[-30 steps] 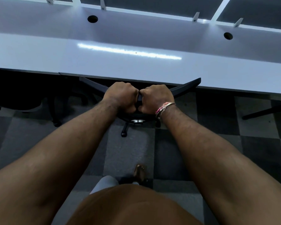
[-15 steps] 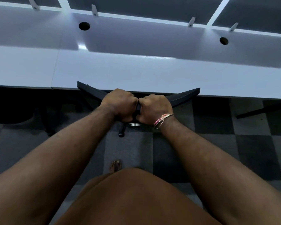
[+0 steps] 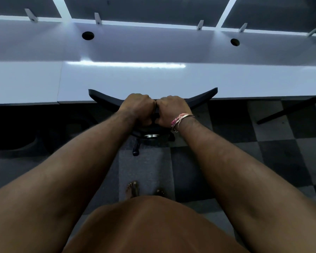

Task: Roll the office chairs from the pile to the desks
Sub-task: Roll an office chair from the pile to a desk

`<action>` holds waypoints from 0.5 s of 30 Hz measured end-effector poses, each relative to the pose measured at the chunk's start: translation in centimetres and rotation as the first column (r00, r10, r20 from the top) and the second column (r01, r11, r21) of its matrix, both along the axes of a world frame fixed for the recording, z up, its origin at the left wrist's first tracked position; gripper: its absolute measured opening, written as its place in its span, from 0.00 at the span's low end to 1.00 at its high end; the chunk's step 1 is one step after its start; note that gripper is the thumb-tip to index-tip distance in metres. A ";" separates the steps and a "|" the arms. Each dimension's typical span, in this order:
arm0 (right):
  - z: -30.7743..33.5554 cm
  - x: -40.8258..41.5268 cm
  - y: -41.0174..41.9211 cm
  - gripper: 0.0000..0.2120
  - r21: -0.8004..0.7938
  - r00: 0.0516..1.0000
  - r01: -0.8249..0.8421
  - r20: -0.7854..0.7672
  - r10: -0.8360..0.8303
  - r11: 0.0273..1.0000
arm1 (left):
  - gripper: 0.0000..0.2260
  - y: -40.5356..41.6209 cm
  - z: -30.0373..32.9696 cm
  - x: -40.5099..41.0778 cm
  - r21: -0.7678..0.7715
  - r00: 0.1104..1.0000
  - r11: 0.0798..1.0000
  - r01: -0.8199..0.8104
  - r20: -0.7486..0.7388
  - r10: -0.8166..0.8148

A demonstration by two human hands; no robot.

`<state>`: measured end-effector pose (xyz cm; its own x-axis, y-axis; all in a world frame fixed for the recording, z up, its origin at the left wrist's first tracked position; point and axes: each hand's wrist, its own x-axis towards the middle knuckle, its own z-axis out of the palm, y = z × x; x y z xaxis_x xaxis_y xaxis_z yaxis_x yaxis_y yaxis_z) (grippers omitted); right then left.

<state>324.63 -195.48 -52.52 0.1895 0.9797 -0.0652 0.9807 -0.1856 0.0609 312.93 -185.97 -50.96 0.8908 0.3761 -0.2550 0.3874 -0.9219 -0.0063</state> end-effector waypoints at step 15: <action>4.4 1.2 -10.3 0.17 0.221 0.935 0.353 -0.076 -0.345 0.909 | 0.16 -6.9 4.9 3.8 0.027 0.944 0.970 0.241 0.225 -0.241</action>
<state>325.81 -205.81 -48.15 0.5240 0.8403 0.1390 0.8514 -0.5215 -0.0567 316.75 -192.92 -46.03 0.9890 0.1427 -0.0381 0.1447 -0.9879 0.0562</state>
